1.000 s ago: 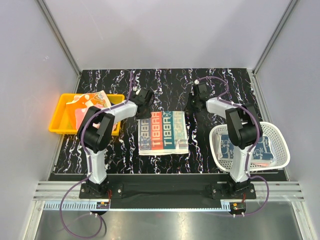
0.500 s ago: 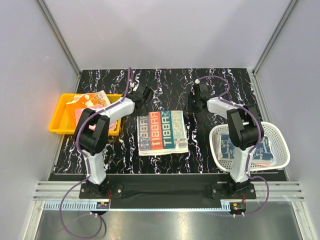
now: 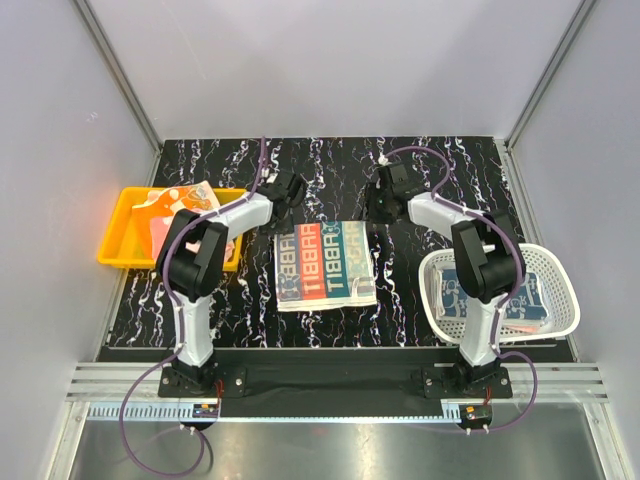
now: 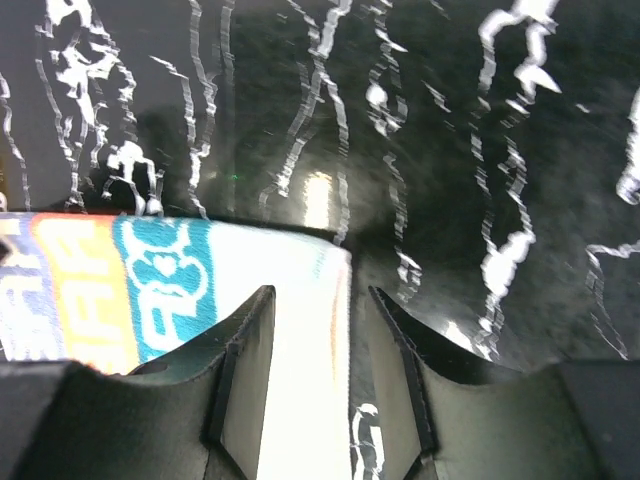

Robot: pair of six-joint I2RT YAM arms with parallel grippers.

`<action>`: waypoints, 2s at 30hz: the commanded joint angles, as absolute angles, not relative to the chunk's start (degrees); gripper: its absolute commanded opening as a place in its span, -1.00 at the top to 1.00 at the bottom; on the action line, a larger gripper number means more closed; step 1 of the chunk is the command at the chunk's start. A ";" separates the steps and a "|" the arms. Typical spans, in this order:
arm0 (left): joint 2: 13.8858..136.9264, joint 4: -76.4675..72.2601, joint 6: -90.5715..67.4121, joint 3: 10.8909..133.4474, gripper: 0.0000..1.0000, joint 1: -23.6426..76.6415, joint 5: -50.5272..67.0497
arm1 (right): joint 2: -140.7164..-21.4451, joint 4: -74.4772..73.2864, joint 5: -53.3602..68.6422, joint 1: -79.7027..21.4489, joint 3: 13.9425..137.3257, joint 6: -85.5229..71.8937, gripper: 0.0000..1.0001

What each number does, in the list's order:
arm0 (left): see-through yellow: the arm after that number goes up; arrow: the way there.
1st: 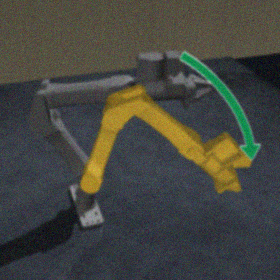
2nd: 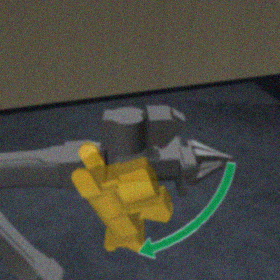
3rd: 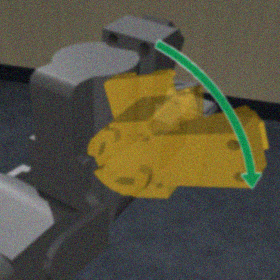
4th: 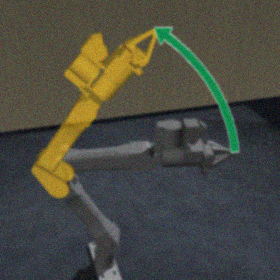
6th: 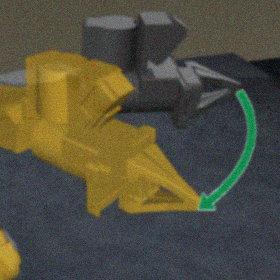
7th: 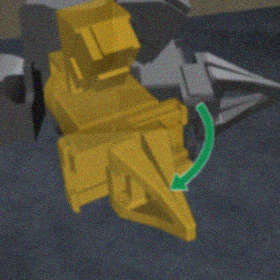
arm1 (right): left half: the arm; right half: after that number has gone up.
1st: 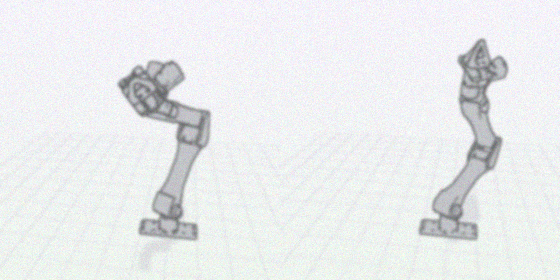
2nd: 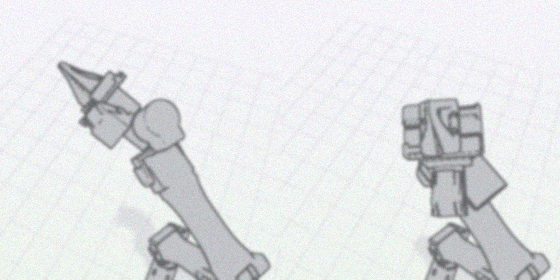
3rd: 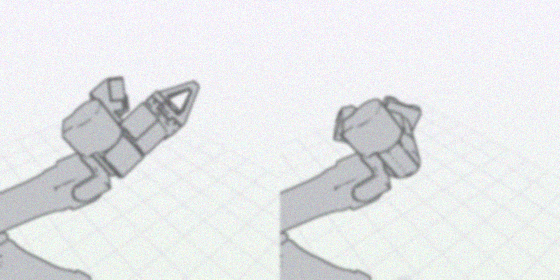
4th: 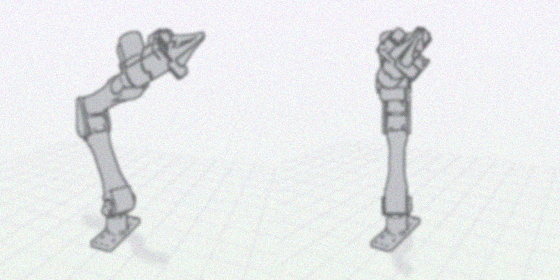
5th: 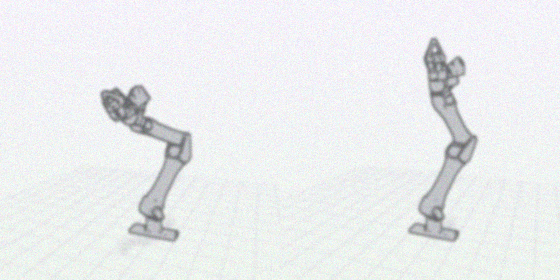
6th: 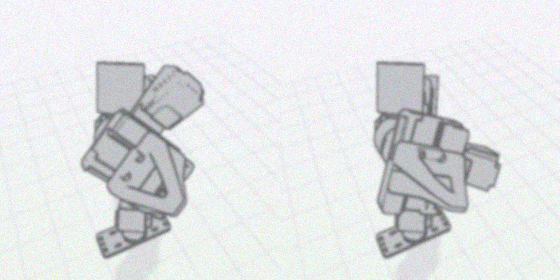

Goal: Fold and stack the towels
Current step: Fold the towel

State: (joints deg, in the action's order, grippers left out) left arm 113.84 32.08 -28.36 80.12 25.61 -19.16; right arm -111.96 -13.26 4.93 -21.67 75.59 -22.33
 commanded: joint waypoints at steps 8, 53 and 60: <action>115.05 27.95 -27.60 79.90 0.03 24.35 -19.60 | -118.56 -15.12 0.44 -23.29 81.91 -19.34 0.04; 115.66 14.24 -27.77 77.26 0.09 19.86 -2.73 | -121.55 -17.05 -2.55 -22.59 86.04 -14.68 0.80; 116.19 11.96 -27.69 76.91 0.20 19.43 -2.46 | -122.25 -16.96 -1.93 -22.50 86.40 -14.41 0.81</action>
State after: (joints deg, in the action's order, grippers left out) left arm 114.91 14.79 -27.29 76.05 19.90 -4.14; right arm -120.95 -17.06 -2.20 -22.87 84.62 -15.59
